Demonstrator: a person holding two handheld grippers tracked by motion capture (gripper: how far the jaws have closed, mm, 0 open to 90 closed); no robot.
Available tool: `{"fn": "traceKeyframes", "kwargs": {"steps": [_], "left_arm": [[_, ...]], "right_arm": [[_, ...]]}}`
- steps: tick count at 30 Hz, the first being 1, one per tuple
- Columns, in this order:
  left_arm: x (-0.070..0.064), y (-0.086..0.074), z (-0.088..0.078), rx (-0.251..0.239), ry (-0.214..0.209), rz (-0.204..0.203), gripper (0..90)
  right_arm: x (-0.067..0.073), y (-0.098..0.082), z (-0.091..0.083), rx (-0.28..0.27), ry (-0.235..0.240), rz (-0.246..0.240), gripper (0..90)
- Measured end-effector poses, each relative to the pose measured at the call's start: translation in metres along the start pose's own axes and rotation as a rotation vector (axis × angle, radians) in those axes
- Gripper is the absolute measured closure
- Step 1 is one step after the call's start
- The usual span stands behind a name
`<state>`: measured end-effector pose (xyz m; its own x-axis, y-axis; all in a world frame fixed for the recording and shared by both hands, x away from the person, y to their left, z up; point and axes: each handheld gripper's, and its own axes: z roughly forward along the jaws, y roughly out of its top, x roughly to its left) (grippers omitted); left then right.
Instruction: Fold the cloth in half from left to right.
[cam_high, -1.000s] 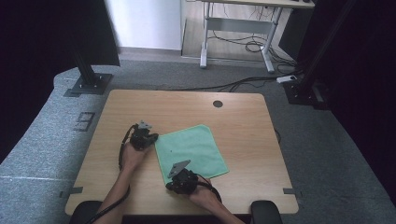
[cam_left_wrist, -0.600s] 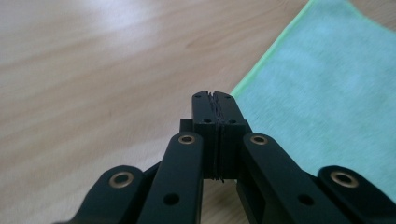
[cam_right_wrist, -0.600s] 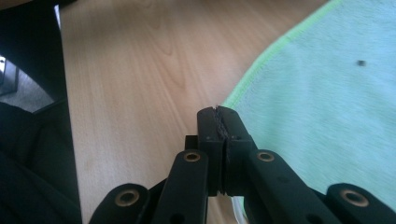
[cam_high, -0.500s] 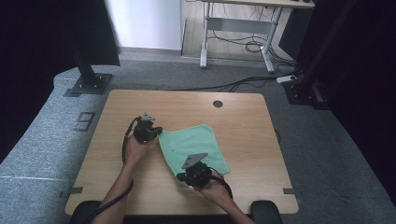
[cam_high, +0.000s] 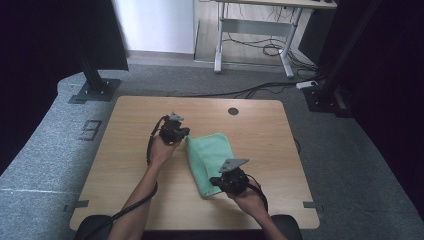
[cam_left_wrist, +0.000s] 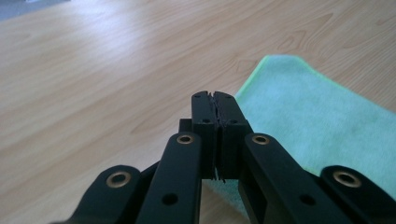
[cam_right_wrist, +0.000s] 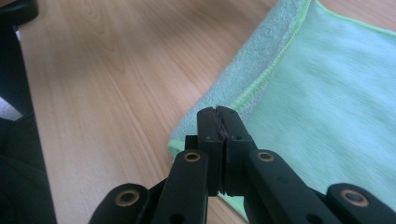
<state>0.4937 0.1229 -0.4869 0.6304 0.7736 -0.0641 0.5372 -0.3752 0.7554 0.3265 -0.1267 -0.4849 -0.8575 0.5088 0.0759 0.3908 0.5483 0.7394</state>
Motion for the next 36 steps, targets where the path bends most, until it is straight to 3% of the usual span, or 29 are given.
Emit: {"fn": "traceKeyframes", "kwargs": {"steps": [18,25,36], "left_arm": [[-0.042,0.053,0.034,-0.006,-0.044,0.108,87.4],[-0.053,0.059,0.052,0.012,-0.050,0.121,87.2],[-0.062,0.060,0.079,0.051,-0.044,0.128,86.4]], "right_arm": [[-0.030,-0.032,-0.045,-0.040,-0.088,0.092,88.1],[-0.039,-0.040,-0.050,-0.040,-0.103,0.115,88.0],[-0.052,-0.057,-0.044,0.004,-0.121,0.152,88.0]]}}
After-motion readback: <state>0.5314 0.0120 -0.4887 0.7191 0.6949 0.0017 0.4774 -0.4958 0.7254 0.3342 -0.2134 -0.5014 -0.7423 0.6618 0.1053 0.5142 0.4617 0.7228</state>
